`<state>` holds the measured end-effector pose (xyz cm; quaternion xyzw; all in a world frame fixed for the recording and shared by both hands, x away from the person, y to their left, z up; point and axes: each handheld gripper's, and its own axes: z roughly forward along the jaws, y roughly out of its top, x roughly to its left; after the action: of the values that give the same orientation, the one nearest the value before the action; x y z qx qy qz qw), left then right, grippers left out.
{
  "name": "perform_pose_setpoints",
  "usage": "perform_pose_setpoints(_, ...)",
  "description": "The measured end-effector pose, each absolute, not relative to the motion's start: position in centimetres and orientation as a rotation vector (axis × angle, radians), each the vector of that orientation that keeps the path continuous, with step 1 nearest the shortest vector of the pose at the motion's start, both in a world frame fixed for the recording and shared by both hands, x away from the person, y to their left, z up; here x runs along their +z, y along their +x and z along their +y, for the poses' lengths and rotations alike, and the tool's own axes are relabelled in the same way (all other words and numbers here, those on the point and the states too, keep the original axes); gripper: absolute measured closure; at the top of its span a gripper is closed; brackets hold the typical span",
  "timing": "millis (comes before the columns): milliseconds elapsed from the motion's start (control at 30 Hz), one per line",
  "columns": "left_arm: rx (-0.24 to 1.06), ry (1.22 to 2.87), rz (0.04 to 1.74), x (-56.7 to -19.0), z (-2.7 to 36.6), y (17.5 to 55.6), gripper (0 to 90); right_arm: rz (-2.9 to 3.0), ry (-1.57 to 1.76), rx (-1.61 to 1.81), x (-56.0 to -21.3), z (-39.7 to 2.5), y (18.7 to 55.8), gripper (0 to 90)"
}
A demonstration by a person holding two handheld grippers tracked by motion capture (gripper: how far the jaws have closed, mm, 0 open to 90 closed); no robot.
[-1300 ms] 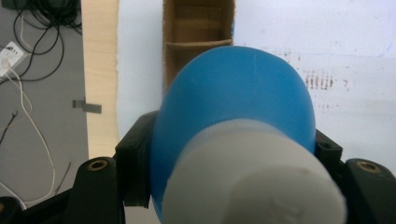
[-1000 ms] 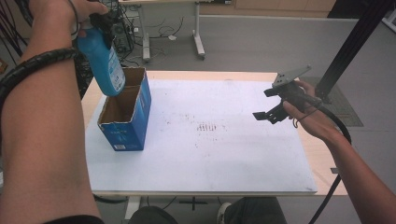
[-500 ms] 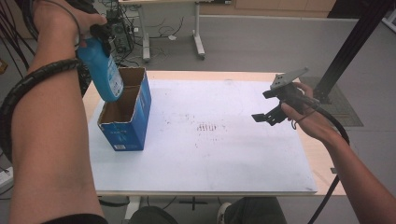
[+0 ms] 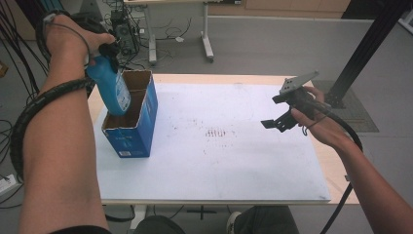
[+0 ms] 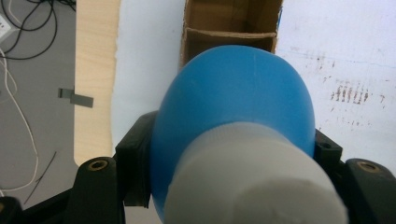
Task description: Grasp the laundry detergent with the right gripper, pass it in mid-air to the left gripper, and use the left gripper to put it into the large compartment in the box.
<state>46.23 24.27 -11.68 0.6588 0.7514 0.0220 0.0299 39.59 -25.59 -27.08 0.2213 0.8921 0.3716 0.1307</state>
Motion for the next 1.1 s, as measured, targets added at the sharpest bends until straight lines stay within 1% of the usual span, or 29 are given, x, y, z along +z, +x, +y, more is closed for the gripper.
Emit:
perform_pose_setpoints(267, 0.053, 2.034, 2.311, -13.6, 24.2, 46.4, 35.8, 2.595, 0.636, 1.075, -27.1, -25.3, 39.6, 0.4)
perform_pose_setpoints(933, 0.005, 2.084, 2.284, -19.9, 23.2, 47.0, 35.9, 2.61, 0.639, 1.071, -27.7, -25.0, 39.5, 0.4)
perform_pose_setpoints(1100, 0.017, 2.106, 2.275, -21.2, 23.1, 47.0, 35.9, 2.611, 0.642, 1.069, -27.9, -25.0, 39.5, 0.5)
